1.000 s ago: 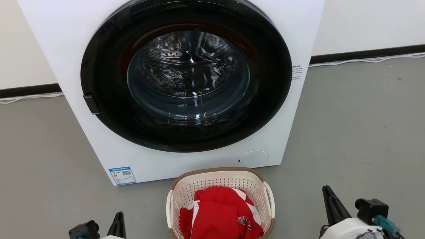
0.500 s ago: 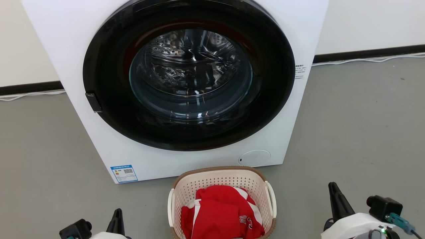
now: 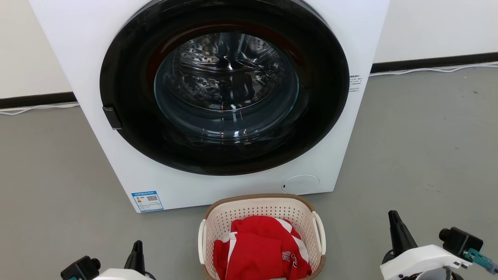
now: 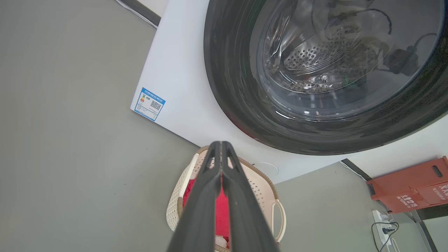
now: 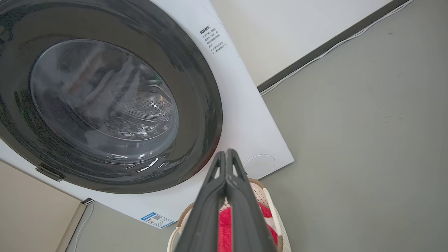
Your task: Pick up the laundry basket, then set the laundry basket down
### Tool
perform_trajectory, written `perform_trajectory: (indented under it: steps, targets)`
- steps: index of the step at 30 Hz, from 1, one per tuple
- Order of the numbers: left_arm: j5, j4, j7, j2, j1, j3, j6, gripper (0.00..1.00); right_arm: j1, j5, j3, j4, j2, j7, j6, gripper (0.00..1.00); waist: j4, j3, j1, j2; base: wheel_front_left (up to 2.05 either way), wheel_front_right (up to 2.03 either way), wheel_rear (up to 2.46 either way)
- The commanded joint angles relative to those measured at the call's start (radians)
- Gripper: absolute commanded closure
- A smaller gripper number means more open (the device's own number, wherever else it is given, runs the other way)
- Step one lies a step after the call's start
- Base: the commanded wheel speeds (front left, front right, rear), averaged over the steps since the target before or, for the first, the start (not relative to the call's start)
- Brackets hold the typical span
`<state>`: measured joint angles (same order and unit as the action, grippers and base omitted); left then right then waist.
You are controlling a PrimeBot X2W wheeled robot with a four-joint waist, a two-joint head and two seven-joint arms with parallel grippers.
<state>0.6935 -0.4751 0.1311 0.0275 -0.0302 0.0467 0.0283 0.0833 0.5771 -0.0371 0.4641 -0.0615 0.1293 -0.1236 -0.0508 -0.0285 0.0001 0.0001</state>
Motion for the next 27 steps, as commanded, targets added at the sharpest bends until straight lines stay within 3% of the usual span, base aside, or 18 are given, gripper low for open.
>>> perform_trajectory:
  steps: [1,27]
  targets:
    - [0.031,0.035,-0.008,0.009,-0.048,0.015,0.013,1.0,0.03,0.034,-0.002,-0.035,-0.006,-0.011,-0.003,1.0,0.001,0.001,-0.0001,-0.0001,0.0,0.0,0.0]
    - [0.304,0.095,-0.081,0.013,-0.057,0.032,0.041,1.0,0.028,0.343,-0.025,-0.092,0.0,-0.083,-0.004,1.0,0.016,0.01,-0.0001,-0.0001,0.0,0.0,0.0]
